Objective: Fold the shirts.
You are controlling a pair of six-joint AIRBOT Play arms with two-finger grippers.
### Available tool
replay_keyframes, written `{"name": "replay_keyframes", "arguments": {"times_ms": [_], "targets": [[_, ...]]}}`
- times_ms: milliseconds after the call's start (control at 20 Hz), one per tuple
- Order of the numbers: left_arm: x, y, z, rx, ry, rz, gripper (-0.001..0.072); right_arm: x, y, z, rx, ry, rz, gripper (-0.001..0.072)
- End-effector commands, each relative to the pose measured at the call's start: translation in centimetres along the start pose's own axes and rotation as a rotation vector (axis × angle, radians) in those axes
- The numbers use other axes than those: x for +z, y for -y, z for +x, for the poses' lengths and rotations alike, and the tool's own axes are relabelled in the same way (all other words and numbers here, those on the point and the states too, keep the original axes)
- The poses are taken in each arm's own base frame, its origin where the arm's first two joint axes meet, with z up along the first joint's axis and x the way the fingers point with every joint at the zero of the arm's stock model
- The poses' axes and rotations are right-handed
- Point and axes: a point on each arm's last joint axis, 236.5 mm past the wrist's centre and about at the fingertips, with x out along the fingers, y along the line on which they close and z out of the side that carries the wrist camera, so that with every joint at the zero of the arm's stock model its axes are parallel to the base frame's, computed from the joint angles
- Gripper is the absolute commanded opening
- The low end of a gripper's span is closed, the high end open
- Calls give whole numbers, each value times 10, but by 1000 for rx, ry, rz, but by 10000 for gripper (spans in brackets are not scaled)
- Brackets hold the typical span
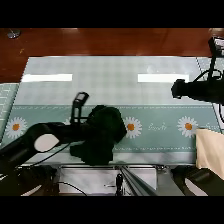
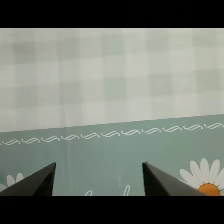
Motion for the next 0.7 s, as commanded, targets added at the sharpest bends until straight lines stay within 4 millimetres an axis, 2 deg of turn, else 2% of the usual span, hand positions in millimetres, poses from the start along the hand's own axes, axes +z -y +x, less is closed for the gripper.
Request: {"name": "replay_keyframes", "arguments": {"times_ms": [0, 50, 100, 200, 300, 350, 400, 450, 500, 550, 650], "targets": [[-48, -11, 19, 53, -235, 53, 704, 4, 24, 15, -34, -32, 75, 625], [-39, -19, 7, 84, -267, 93, 704, 3, 39, 19, -47, -57, 102, 625], [-19, -31, -10, 131, -262, 103, 704, 2, 59, 21, -66, -77, 140, 625], [36, -60, -50, 222, -153, 110, 704, -3, 103, 20, -120, -115, 216, 625], [90, -94, -86, 278, 13, 37, 703, -14, 140, 15, -183, -152, 272, 624], [105, -117, -97, 307, 68, -29, 702, -20, 151, 16, -200, -170, 293, 624], [108, -142, -102, 320, 85, -123, 701, -28, 157, 20, -203, -189, 310, 624], [98, -162, -99, 305, 52, -228, 701, -40, 157, 27, -195, -220, 323, 624], [82, -174, -90, 261, -9, -305, 701, -52, 150, 35, -170, -255, 327, 624], [64, -176, -78, 185, -75, -384, 700, -65, 137, 45, -122, -289, 325, 624], [37, -162, -53, -30, -189, -478, 700, -90, 96, 66, 17, -349, 291, 623]]}}
